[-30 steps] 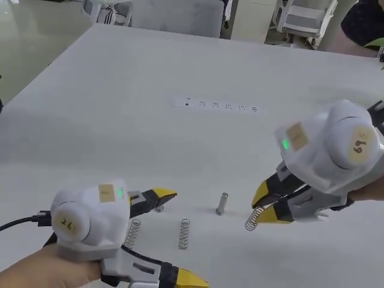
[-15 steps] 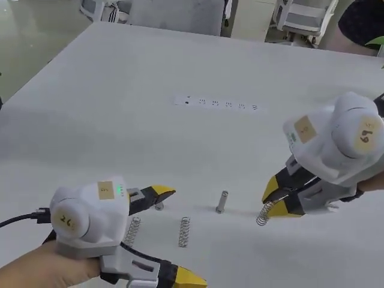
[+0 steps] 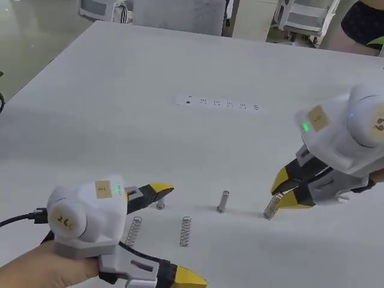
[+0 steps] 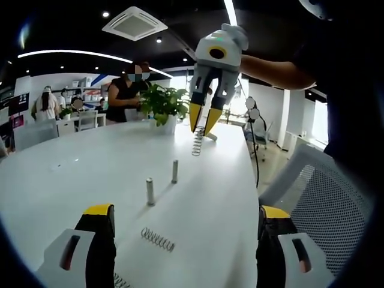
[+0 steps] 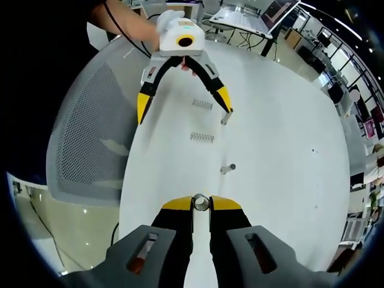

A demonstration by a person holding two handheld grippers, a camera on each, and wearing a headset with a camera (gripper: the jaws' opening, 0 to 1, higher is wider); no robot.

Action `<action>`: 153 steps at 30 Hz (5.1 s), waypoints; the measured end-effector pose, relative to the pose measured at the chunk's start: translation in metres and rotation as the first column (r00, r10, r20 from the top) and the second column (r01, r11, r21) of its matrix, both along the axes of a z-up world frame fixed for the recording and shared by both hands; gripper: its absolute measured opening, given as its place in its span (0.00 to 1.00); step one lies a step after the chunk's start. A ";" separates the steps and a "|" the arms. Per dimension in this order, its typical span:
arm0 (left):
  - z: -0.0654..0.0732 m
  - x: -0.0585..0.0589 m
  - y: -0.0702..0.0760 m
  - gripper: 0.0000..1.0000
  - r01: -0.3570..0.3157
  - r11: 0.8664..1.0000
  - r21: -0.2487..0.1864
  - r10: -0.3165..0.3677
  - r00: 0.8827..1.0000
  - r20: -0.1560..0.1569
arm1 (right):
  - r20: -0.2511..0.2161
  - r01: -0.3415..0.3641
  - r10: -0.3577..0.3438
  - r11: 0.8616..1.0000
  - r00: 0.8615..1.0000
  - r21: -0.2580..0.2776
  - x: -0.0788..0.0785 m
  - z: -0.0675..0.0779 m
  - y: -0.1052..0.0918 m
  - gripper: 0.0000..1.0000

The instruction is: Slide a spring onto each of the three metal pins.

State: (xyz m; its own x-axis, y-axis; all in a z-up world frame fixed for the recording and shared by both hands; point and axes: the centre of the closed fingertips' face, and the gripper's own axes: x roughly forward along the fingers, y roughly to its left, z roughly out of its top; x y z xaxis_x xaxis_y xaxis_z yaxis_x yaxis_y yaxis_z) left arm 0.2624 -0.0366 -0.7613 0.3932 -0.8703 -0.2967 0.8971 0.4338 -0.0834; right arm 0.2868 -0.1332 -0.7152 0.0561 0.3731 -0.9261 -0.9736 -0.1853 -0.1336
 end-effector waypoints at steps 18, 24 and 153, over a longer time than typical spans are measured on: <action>0.003 0.001 0.001 0.98 -0.004 1.000 -0.001 0.004 1.000 0.006 | 0.044 0.059 -0.058 0.998 0.997 -0.008 0.030 0.004 -0.020 0.06; 0.007 0.002 0.000 0.98 -0.004 1.000 -0.008 0.004 1.000 0.009 | 0.043 0.074 -0.073 0.997 0.996 -0.031 0.035 -0.004 -0.025 0.06; 0.015 0.013 0.061 0.97 -0.163 0.987 -0.008 0.163 0.987 -0.002 | -0.022 0.128 -0.129 0.990 0.991 -0.055 0.054 -0.095 -0.038 0.13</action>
State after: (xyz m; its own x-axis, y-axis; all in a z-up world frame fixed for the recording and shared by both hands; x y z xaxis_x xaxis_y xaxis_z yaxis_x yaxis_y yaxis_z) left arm 0.2754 0.0246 -0.7461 0.5300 -0.7967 -0.2906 0.8142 0.5739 -0.0884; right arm 0.3403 -0.1714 -0.8106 0.0769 0.3144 -0.9462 -0.9926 -0.0649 -0.1022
